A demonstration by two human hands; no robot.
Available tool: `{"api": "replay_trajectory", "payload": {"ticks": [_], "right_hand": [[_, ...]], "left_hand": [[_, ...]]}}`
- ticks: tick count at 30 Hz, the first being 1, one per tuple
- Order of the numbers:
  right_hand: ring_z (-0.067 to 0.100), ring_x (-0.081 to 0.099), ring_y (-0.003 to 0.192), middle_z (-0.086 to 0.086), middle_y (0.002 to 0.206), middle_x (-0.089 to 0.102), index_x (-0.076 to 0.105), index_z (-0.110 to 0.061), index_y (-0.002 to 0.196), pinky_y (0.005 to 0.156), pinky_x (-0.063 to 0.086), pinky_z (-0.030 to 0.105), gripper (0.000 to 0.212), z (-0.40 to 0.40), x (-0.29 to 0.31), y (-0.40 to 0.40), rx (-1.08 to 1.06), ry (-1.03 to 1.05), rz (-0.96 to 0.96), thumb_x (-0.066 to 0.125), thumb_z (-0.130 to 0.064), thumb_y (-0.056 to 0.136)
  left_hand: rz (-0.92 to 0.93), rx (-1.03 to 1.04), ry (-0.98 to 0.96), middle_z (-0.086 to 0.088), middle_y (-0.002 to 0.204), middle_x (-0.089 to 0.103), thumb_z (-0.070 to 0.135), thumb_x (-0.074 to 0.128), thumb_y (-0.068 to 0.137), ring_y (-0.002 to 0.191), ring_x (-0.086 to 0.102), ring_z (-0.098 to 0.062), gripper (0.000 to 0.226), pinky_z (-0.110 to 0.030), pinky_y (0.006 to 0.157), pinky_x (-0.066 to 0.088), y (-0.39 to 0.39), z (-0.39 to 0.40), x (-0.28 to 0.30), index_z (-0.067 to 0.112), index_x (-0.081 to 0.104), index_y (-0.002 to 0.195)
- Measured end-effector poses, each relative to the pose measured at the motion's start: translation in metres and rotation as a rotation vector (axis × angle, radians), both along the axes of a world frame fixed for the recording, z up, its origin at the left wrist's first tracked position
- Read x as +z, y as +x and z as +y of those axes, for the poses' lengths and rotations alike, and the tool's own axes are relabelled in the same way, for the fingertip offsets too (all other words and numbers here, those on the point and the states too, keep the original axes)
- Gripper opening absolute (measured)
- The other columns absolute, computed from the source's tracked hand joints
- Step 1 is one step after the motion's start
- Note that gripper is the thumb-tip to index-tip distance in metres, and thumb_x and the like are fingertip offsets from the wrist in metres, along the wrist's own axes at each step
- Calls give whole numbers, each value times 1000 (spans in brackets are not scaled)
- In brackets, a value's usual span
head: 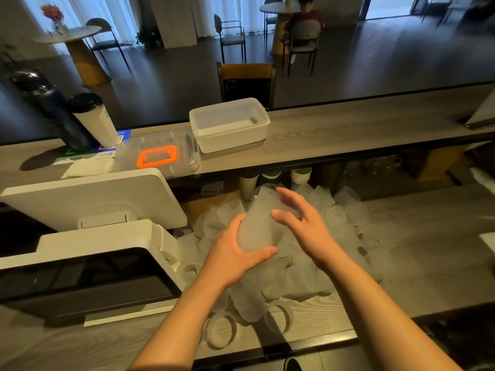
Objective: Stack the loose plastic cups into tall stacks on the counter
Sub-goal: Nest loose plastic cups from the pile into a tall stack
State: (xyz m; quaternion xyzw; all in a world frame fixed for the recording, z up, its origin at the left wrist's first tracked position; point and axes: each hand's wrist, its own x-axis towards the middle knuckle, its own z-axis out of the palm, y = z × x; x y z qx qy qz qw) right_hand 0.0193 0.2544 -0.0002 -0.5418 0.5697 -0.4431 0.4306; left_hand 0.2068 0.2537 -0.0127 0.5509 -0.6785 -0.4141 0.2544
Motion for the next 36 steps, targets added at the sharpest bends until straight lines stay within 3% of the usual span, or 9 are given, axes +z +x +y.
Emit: {"api": "replay_trajectory", "payload": {"ticks": [5,8,10,13,16,19,25,30,36], "right_hand": [[-12,42,120,-17,137,43,47,-30,143,96,34,6,68,5,-6,10,83,65,-29,44,-71,89],[-2,40,135,-17,150,40,39,-35,150,115,32,27,80,-3,-17,-2,33,88,-102,39,-80,83],[6,44,135,-13,150,43,38,-37,150,112,38,34,75,-12,-26,-16,-99,79,-115,50,-74,85],[6,52,121,-12,134,53,49,-33,139,101,48,35,51,-26,-41,-42,-179,34,61,68,-35,92],[7,52,116,-13,127,54,54,-35,128,103,50,43,46,-40,-58,-61,-138,76,196,70,-19,88],[12,46,125,-6,140,48,49,-32,137,105,45,37,60,-56,-69,-70,-61,106,324,73,-20,83],[23,18,147,-4,159,30,31,-30,153,118,24,43,87,-89,-82,-70,119,85,920,77,-35,78],[25,2,153,-3,164,20,23,-31,154,122,8,46,95,-113,-99,-74,283,56,1027,79,-42,78],[23,13,150,-2,149,45,40,-30,142,122,-1,46,78,-121,-104,-83,282,-12,990,78,-43,76]], "left_hand": [[43,41,1,19,117,53,63,81,60,103,54,-2,85,-23,76,48,-1,-2,-2,41,41,132],[92,90,45,15,118,57,75,74,52,103,57,-4,90,-24,76,50,1,-3,-8,39,45,129],[127,154,75,10,121,58,78,73,50,105,58,-8,98,-33,82,55,3,-6,-13,34,46,132],[166,230,84,8,120,58,77,72,47,106,59,-13,100,-36,84,56,5,-11,-16,29,47,132],[191,256,96,6,121,59,75,73,48,107,59,-14,101,-37,85,57,5,-17,-21,27,47,133],[219,272,113,6,121,59,73,74,48,108,60,-14,101,-33,83,57,3,-22,-24,28,47,135],[221,302,131,7,122,56,72,72,49,108,57,-11,102,-28,79,53,-5,-34,-26,28,43,136],[245,355,130,12,116,58,69,73,49,105,59,-8,80,-28,79,53,-15,-42,-28,40,47,120],[234,385,121,10,116,59,68,74,51,105,60,-10,84,-40,87,57,-21,-44,-35,35,48,124]]}}
